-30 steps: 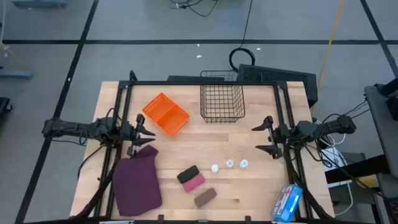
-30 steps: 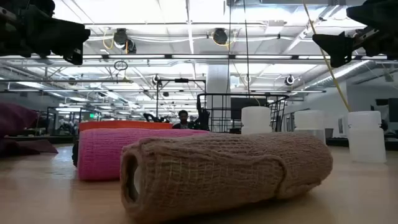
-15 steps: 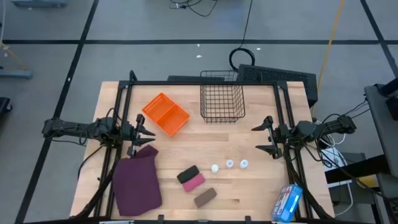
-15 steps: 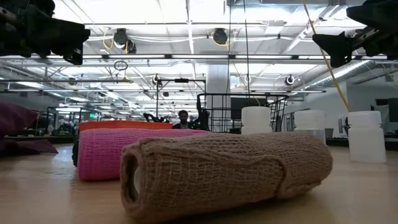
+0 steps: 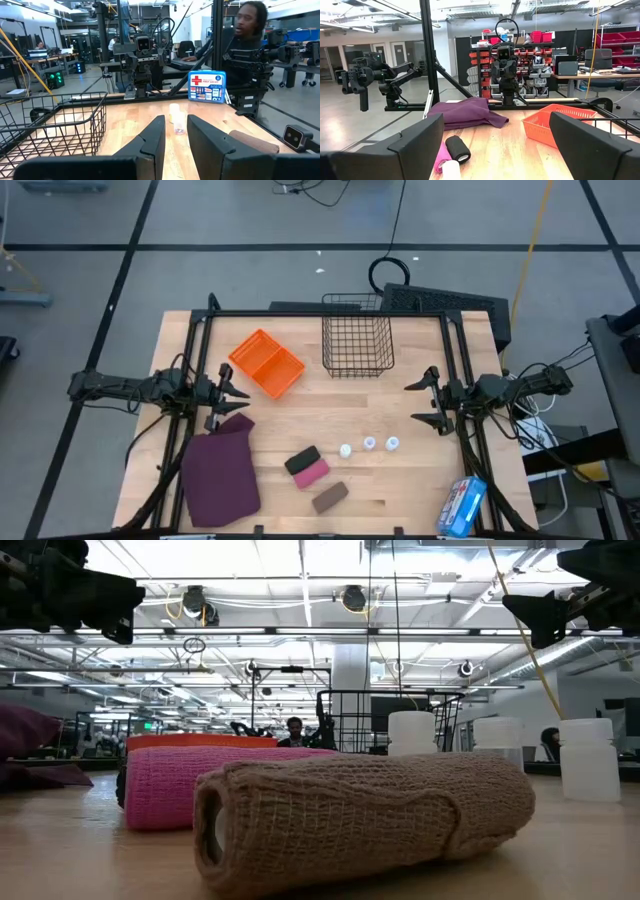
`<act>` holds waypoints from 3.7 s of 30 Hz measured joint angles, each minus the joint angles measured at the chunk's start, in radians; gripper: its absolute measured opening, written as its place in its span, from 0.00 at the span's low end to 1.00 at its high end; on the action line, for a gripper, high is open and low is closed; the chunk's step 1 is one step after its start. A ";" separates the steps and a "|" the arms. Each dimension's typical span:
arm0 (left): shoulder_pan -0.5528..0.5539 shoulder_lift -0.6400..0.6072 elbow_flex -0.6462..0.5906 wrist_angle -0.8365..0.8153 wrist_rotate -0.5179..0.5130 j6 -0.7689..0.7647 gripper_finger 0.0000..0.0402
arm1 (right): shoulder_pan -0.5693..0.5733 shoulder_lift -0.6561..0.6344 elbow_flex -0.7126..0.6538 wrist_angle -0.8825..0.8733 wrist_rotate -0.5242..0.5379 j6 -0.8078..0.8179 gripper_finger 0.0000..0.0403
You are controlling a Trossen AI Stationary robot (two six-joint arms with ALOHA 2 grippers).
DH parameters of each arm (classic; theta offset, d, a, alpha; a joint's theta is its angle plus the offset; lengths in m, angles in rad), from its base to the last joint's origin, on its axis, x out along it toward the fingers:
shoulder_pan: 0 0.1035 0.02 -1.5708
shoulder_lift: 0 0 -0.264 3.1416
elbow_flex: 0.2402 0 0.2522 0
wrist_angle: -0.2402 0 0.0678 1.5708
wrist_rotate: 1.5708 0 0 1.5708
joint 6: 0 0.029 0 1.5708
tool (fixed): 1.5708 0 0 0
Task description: Pick & Place Medicine items
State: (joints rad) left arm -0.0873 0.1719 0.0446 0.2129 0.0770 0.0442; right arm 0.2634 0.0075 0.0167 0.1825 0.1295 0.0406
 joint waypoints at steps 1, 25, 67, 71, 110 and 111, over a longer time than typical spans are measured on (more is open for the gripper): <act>0.000 0.000 0.000 0.000 0.000 0.000 0.23 | 0.000 0.000 0.000 0.000 0.000 0.000 0.87; 0.000 0.000 0.000 0.000 0.000 0.000 0.23 | 0.000 0.000 0.000 0.000 0.000 0.000 0.87; 0.000 0.000 0.000 0.000 0.000 0.000 0.23 | 0.000 0.000 0.000 0.000 0.000 0.000 0.87; 0.000 0.000 0.000 0.000 0.000 0.000 0.23 | 0.000 0.000 0.000 0.000 0.000 0.000 0.87; 0.000 0.000 0.000 0.000 0.000 0.000 0.23 | 0.000 0.000 0.000 0.442 0.352 0.310 0.87; 0.000 0.000 0.000 0.000 0.000 0.000 0.23 | 0.000 0.000 0.000 0.439 0.388 0.306 0.87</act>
State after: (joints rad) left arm -0.0872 0.1715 0.0446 0.2131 0.0769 0.0441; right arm 0.2634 0.0075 0.0166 0.6218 0.5173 0.3466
